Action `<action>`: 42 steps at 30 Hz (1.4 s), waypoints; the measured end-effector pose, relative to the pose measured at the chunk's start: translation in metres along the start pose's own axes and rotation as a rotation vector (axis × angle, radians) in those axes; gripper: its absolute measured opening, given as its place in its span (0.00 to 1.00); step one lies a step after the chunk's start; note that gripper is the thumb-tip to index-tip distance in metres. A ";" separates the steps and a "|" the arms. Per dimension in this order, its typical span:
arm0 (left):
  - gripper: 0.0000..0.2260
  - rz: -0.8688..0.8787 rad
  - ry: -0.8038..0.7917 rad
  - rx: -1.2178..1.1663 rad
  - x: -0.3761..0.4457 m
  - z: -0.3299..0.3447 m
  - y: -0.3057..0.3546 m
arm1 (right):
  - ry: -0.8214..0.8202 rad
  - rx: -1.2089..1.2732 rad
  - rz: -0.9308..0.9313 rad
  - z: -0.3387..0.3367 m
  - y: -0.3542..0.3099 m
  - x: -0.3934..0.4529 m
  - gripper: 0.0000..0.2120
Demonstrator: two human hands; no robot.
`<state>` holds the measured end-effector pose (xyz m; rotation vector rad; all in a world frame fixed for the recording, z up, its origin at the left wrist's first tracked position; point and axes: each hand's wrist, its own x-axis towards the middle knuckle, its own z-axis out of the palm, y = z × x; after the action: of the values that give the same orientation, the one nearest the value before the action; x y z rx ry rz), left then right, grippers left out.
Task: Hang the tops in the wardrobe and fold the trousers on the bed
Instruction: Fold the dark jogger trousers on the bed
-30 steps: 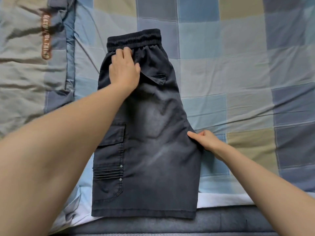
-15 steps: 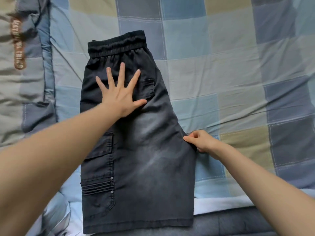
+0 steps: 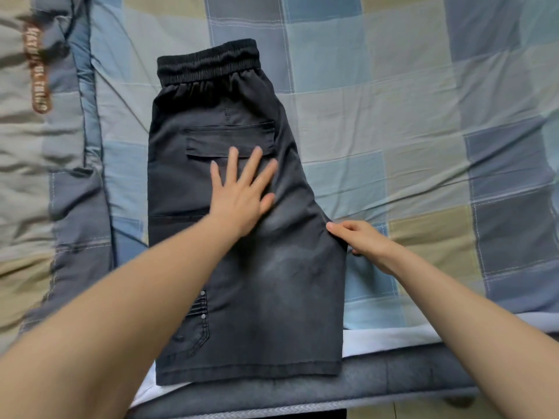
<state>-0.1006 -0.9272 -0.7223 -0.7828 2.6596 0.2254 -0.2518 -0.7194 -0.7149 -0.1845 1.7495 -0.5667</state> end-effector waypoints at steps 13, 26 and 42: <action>0.23 -0.085 -0.260 -0.819 -0.190 0.037 0.124 | 0.063 -0.407 -0.162 0.058 -0.047 -0.046 0.17; 0.07 -0.808 -0.319 -1.436 -0.197 0.064 0.092 | 0.103 -0.125 -0.238 0.120 -0.042 -0.013 0.08; 0.28 0.523 0.014 0.130 -0.247 0.067 -0.104 | 0.062 -1.747 -1.231 0.096 0.039 -0.020 0.24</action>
<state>0.1697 -0.8756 -0.6957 -0.0361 2.8077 0.1731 -0.1487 -0.7037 -0.7298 -2.5133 1.5269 0.3488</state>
